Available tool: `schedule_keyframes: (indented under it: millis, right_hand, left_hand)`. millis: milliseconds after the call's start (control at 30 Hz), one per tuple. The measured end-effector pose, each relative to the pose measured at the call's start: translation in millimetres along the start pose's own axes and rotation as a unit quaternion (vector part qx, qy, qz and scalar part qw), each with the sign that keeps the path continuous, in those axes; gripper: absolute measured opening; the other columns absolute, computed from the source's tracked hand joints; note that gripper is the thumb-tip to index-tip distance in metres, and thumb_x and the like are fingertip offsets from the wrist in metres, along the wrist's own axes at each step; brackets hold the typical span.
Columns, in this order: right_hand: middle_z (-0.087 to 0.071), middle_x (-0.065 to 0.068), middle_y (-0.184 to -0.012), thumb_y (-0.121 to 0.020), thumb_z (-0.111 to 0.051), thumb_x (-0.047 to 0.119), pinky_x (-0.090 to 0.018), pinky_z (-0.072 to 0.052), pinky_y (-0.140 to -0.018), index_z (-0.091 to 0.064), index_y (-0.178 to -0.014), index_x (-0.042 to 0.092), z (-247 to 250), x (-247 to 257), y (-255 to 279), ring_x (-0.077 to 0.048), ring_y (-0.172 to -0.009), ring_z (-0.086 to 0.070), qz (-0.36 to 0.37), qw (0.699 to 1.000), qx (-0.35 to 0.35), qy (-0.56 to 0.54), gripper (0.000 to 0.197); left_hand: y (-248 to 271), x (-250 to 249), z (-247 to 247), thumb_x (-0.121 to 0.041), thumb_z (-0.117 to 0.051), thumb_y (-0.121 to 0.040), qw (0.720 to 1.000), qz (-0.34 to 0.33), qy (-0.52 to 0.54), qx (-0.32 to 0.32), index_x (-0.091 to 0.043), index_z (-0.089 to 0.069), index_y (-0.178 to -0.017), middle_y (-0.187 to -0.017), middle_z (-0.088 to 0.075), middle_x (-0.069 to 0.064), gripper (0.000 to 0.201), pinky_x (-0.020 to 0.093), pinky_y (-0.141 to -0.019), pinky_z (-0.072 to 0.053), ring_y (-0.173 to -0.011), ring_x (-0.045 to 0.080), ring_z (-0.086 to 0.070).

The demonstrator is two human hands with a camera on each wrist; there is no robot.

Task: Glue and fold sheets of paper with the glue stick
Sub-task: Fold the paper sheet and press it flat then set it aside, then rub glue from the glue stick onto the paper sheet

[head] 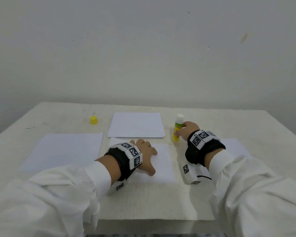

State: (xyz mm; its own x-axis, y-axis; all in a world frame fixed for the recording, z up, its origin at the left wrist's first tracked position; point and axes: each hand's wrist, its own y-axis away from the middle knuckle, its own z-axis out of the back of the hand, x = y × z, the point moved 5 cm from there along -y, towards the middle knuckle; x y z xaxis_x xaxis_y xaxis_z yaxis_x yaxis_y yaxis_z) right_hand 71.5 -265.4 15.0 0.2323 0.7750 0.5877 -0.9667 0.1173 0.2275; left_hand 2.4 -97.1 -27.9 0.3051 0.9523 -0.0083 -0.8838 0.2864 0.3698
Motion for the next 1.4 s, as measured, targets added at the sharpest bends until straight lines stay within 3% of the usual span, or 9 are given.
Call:
schedule_keyframes:
  millis: [200, 333, 467, 567, 700, 867, 1100, 1233, 1400]
  right_hand:
    - [-0.048, -0.005, -0.075, -0.085, -0.063, 0.015, -0.029, -0.038, -0.069, -0.041, -0.069, 0.01, -10, -1, -15, -0.025, -0.08, -0.049, -0.04, 0.997, -0.009, 0.072, 0.027]
    - [-0.054, -0.008, -0.087, -0.085, -0.06, 0.016, -0.03, -0.041, -0.071, -0.061, -0.103, 0.003, -17, 1, -17, -0.027, -0.077, -0.051, -0.02, 0.996, -0.003, 0.089, 0.022]
    - [-0.055, -0.009, -0.087, -0.084, -0.06, 0.016, -0.03, -0.04, -0.07, -0.061, -0.112, 0.001, -20, 0, -17, -0.027, -0.078, -0.053, -0.024, 0.995, 0.005, 0.1, 0.031]
    - [-0.058, -0.015, -0.108, -0.082, -0.067, 0.014, -0.03, -0.037, -0.073, -0.057, -0.116, 0.0, -16, -5, -10, -0.03, -0.099, -0.056, -0.059, 0.995, 0.008, 0.075, 0.039]
    - [-0.048, -0.003, -0.075, -0.089, -0.058, 0.017, -0.025, -0.037, -0.059, -0.046, -0.072, 0.008, -22, 5, 15, -0.022, -0.085, -0.048, -0.051, 0.987, 0.064, 0.137, 0.023]
    - [-0.056, 0.003, -0.067, -0.087, -0.06, 0.029, -0.02, -0.038, -0.055, -0.055, -0.064, 0.011, -65, 76, 55, -0.011, -0.061, -0.05, 0.104, 0.948, 0.177, 0.243, 0.03]
    - [-0.057, -0.003, -0.087, -0.083, -0.059, 0.054, -0.033, -0.045, -0.083, -0.061, -0.091, 0.012, -172, 179, 57, -0.026, -0.098, -0.056, 0.218, 0.896, 0.189, 0.338, 0.043]
    - [-0.047, -0.009, -0.127, -0.074, -0.054, 0.073, -0.047, -0.035, -0.102, -0.051, -0.125, 0.014, -209, 200, 52, -0.032, -0.123, -0.035, 0.222, 0.871, 0.158, 0.409, 0.078]
    - [-0.028, -0.008, -0.146, -0.068, -0.059, 0.076, -0.048, -0.027, -0.108, -0.036, -0.141, 0.014, -215, 197, 45, -0.034, -0.136, -0.022, 0.189, 0.871, 0.173, 0.419, 0.098]
  left_hand:
    - [4, 1, -2, -0.045, -0.071, -0.069, 0.998, 0.007, 0.061, -0.018, -0.031, -0.039, -0.131, -0.132, -0.043, -0.007, 0.072, 0.034, -0.094, -0.033, -0.119, 0.018, -0.038]
    - [8, 2, -2, -0.039, -0.067, -0.076, 0.996, 0.005, 0.092, -0.002, -0.027, -0.047, -0.126, -0.135, -0.04, -0.006, 0.056, 0.031, -0.088, -0.038, -0.12, 0.018, -0.039]
    - [10, 5, 0, -0.037, -0.065, -0.079, 0.993, -0.006, 0.117, -0.003, -0.027, -0.051, -0.126, -0.137, -0.04, -0.004, 0.05, 0.03, -0.09, -0.037, -0.124, 0.018, -0.038]
    - [13, 9, 2, -0.036, -0.066, -0.079, 0.991, -0.015, 0.13, -0.02, -0.028, -0.052, -0.124, -0.137, -0.039, -0.003, 0.048, 0.034, -0.1, -0.037, -0.126, 0.019, -0.034]
    - [27, 31, 9, -0.033, -0.065, -0.082, 0.988, -0.017, 0.15, -0.042, -0.027, -0.052, -0.126, -0.137, -0.038, -0.001, 0.046, 0.036, -0.107, -0.032, -0.129, 0.02, -0.032]
    - [58, 114, 6, -0.038, -0.063, -0.084, 0.986, 0.08, 0.137, -0.045, -0.029, -0.049, -0.13, -0.142, -0.037, 0.0, 0.049, 0.036, -0.109, -0.031, -0.132, 0.02, -0.033]
    - [121, 262, -23, -0.04, -0.071, -0.081, 0.957, 0.275, 0.083, 0.031, -0.026, -0.034, -0.145, -0.151, -0.031, 0.002, 0.075, 0.035, -0.113, -0.028, -0.138, 0.024, -0.032]
    - [134, 293, -36, -0.04, -0.07, -0.083, 0.952, 0.282, 0.099, 0.059, -0.022, -0.024, -0.15, -0.155, -0.023, 0.003, 0.083, 0.035, -0.115, -0.024, -0.141, 0.024, -0.027]
    - [129, 297, -36, -0.045, -0.073, -0.078, 0.958, 0.267, 0.086, 0.056, -0.024, -0.029, -0.148, -0.15, -0.029, 0.004, 0.085, 0.036, -0.112, -0.03, -0.137, 0.025, -0.034]
